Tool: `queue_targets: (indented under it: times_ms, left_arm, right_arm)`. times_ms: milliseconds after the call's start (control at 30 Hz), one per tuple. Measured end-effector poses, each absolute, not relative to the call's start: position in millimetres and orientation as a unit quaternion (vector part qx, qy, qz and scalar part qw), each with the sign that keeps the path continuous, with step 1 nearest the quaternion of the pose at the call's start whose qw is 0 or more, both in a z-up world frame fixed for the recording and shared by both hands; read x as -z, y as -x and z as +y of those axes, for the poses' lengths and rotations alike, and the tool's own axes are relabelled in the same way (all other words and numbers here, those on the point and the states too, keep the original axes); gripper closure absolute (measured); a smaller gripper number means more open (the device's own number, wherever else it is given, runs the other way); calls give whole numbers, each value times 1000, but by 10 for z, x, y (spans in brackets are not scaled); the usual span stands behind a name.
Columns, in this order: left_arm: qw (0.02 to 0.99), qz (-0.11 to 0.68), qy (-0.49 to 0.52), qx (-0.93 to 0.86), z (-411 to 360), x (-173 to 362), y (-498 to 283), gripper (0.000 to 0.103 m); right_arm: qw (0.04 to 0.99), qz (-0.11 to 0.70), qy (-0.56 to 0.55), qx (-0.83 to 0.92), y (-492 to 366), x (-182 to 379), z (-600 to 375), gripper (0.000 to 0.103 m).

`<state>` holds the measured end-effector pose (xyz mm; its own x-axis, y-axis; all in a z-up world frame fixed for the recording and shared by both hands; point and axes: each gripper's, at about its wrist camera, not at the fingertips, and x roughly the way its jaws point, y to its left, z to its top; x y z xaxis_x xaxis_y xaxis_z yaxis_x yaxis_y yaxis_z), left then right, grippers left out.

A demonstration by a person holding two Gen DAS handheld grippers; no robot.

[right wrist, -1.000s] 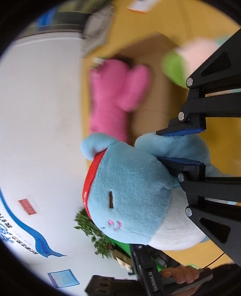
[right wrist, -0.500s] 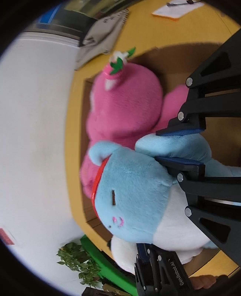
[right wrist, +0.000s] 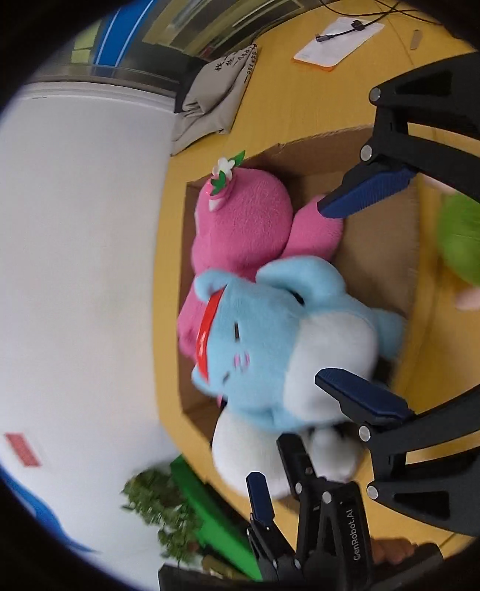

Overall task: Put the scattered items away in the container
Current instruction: 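Lower the blue cat into the box beside the panda and open both grippers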

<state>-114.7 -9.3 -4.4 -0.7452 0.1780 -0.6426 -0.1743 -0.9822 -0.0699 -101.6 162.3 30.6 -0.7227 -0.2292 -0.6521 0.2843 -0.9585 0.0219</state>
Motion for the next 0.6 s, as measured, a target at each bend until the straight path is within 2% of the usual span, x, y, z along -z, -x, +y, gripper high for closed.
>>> queue_targets:
  times_ms: [267,467,600]
  left_arm:
    - [125,-5,297,-947,120,-266,344,0]
    - [113,-29,281,-953,41,-420,72,0]
    - [107,-16,279,-954,64,-455,-26,0]
  right_arm:
    - [102,67,-296,947,238,-626,1674,19]
    - [93,70,-281,953,2,-723,1797,19]
    - [93,64,-272,955,-136,-786,1816,19]
